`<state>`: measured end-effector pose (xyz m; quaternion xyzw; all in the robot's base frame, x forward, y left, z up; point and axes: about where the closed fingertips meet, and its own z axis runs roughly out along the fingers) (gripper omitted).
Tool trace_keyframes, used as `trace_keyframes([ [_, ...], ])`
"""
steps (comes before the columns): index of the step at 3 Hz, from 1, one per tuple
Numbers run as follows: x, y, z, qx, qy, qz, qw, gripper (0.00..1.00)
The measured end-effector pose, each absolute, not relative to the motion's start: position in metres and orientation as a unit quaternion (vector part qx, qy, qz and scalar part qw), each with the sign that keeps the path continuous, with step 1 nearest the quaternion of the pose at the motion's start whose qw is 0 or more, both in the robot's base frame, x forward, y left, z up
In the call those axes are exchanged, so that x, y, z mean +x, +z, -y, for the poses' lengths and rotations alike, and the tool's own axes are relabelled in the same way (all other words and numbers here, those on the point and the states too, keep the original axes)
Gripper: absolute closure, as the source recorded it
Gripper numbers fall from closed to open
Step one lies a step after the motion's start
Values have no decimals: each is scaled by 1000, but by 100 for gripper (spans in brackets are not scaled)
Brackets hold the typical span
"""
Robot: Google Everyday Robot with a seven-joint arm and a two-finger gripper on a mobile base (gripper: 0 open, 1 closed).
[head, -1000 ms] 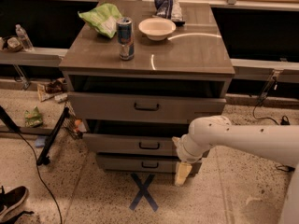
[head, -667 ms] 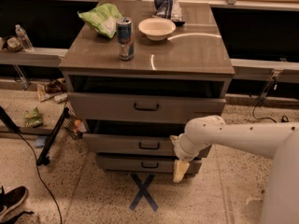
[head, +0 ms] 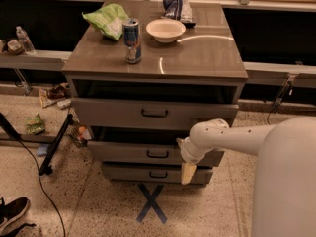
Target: Open middle drawer
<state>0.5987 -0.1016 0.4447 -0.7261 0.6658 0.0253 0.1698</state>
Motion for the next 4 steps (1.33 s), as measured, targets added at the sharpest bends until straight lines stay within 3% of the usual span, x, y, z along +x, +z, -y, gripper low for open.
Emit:
trace_keyframes([
  [1,609,439,100,-730,21,-661,171,15],
  [4,606,445,112,-717,24,-681,147,84],
])
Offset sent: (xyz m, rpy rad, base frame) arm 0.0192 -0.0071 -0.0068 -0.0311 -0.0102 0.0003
